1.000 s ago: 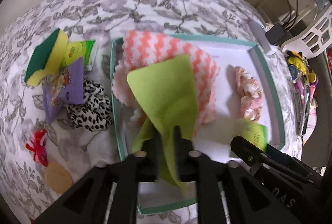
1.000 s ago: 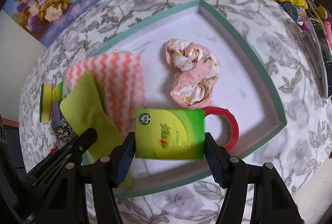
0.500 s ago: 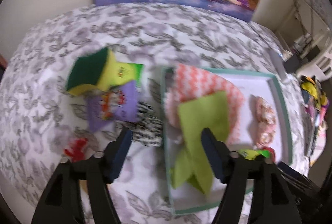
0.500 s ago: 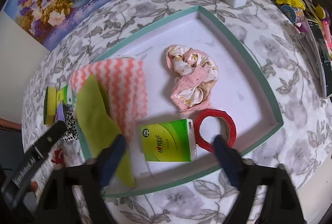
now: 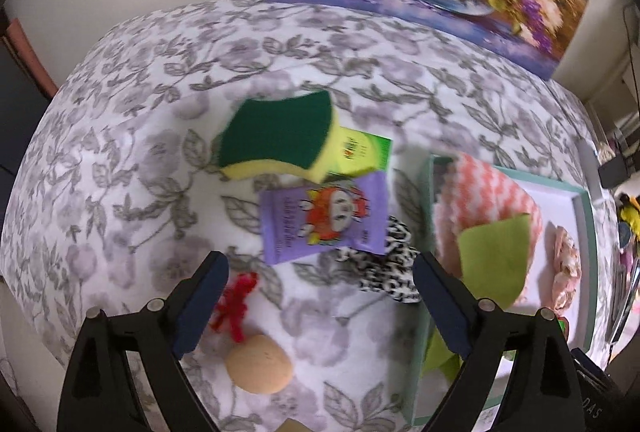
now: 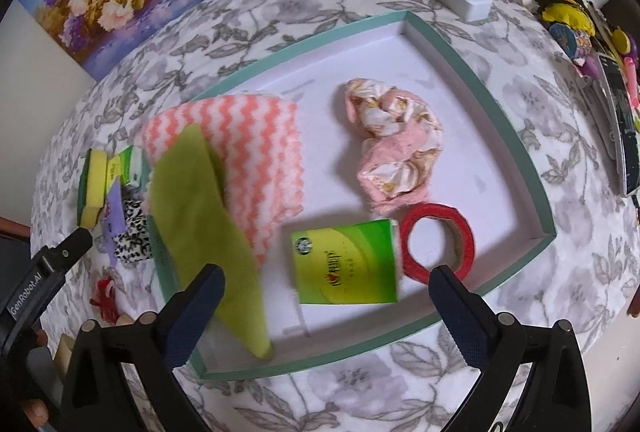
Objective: Organize soft objects
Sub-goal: 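Reach the right tool to the beige round sponge while the left tool nears the red fuzzy figure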
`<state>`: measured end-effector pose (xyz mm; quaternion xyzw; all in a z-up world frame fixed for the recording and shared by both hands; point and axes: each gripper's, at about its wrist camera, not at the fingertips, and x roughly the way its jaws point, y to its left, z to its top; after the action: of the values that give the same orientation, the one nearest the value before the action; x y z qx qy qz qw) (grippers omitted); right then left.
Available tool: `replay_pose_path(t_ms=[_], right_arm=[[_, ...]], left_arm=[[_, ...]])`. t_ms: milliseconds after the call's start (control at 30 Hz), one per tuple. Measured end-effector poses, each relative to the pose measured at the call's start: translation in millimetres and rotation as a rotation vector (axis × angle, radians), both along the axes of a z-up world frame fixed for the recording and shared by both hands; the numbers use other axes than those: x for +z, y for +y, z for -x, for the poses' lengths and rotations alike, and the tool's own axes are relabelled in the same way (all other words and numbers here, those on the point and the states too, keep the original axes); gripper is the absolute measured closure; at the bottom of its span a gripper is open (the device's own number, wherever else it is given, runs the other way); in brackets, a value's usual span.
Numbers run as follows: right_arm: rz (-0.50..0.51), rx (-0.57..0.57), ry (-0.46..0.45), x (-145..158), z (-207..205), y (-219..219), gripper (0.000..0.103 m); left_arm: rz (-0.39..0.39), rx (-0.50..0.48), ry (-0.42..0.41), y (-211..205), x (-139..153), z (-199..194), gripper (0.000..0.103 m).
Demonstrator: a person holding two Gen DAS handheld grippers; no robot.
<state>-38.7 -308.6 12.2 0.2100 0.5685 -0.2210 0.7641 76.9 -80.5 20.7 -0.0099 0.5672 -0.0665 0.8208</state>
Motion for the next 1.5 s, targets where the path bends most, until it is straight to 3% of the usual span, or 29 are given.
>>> replay_pose_path(t_ms=[200, 467, 1033, 1500], right_arm=[[-0.001, 0.047, -0.019, 6, -10, 32, 0.000], [-0.027, 0.114, -0.019, 0, -25, 85, 0.000], [-0.048, 0.288, 0.096, -47, -46, 189, 0.000], [-0.040, 0.389, 0.206, -95, -58, 245, 0.000]], left_arm=[[-0.007, 0.039, -0.034, 30, 9, -4, 0.009], [-0.022, 0.075, -0.016, 73, 7, -8, 0.009], [-0.043, 0.161, 0.176, 130, -44, -1, 0.009], [-0.072, 0.215, 0.247, 161, -70, -4, 0.009]])
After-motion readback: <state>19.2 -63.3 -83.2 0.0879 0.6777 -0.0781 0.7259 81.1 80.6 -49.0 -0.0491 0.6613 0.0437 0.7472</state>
